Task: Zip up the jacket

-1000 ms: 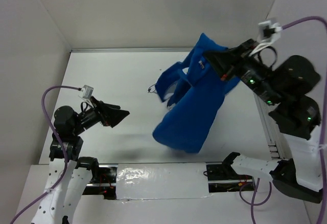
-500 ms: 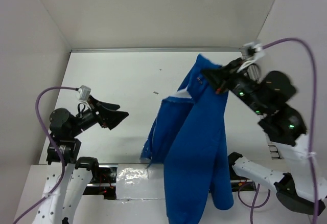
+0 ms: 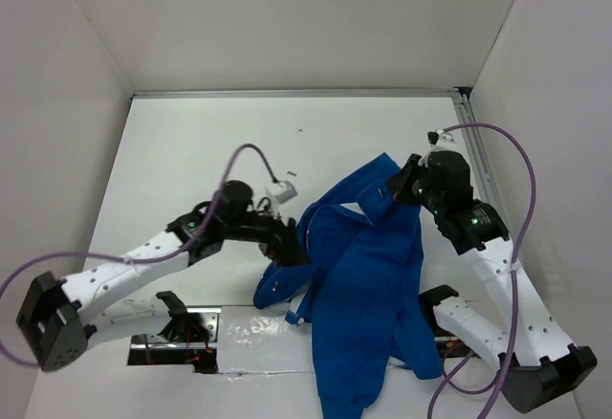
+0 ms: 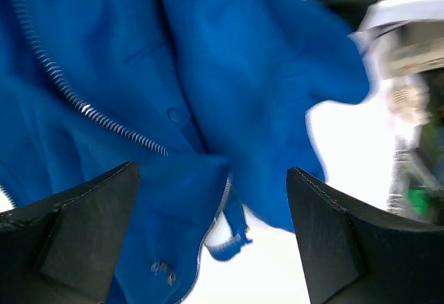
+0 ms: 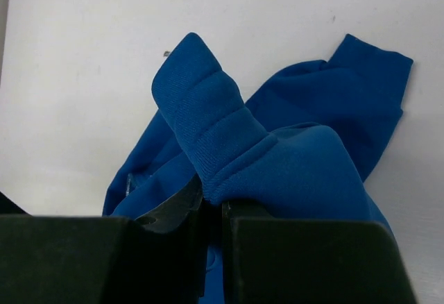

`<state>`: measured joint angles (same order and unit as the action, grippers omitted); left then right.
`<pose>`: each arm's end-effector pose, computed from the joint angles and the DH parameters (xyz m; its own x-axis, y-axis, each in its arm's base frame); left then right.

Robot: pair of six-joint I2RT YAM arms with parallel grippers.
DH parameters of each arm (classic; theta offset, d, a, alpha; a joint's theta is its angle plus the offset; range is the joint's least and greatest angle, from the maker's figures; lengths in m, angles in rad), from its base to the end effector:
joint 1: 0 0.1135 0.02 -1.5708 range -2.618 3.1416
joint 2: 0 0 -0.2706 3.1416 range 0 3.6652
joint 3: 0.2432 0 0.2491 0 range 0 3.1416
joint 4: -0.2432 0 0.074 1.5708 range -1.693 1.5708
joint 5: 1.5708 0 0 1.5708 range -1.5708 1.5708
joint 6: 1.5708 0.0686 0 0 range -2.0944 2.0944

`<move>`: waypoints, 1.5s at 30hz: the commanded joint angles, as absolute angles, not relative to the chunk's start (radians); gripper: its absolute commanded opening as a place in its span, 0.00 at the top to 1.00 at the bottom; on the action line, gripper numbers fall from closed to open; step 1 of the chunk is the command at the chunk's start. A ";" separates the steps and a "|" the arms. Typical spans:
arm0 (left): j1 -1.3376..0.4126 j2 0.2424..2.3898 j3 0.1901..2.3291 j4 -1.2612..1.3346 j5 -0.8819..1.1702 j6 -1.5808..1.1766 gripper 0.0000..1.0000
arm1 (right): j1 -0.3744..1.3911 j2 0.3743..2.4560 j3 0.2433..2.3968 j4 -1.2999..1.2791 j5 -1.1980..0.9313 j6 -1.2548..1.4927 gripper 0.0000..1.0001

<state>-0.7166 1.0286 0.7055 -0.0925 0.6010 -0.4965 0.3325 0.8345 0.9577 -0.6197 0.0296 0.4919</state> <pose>0.1616 -0.1922 0.2727 -0.7115 0.0988 -0.6957 0.6743 0.3744 -0.6365 0.1861 0.0621 0.3353 -0.5393 0.3132 -0.7817 -0.0532 0.9137 0.4029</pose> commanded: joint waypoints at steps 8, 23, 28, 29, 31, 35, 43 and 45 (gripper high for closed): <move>-0.861 1.318 0.894 -0.262 0.166 -0.521 0.01 | 0.275 0.744 0.922 -0.557 -0.035 0.479 0.97; -0.864 1.083 0.988 -0.333 0.006 -0.532 1.00 | 0.253 0.733 1.035 -0.571 -0.028 0.448 1.00; -0.963 1.003 1.266 -0.356 -0.191 -0.424 1.00 | 0.255 0.712 1.281 -0.566 -0.126 0.379 1.00; -0.992 1.002 1.319 -0.354 -0.222 -0.370 1.00 | 0.258 0.718 1.333 -0.577 -0.180 0.364 1.00; -1.069 0.993 1.472 -0.306 -0.238 -0.272 1.00 | 0.264 0.718 1.488 -0.583 -0.218 0.336 1.00; -1.078 0.989 1.662 -0.265 -0.043 -0.201 1.00 | 0.268 0.732 1.734 -0.578 -0.293 0.295 1.00; -1.080 1.041 1.946 -0.161 0.366 -0.146 1.00 | 0.210 0.836 2.103 -0.614 -0.422 0.295 1.00; -1.080 1.098 2.024 -0.163 0.362 -0.135 1.00 | 0.187 0.851 2.106 -0.597 -0.408 0.319 1.00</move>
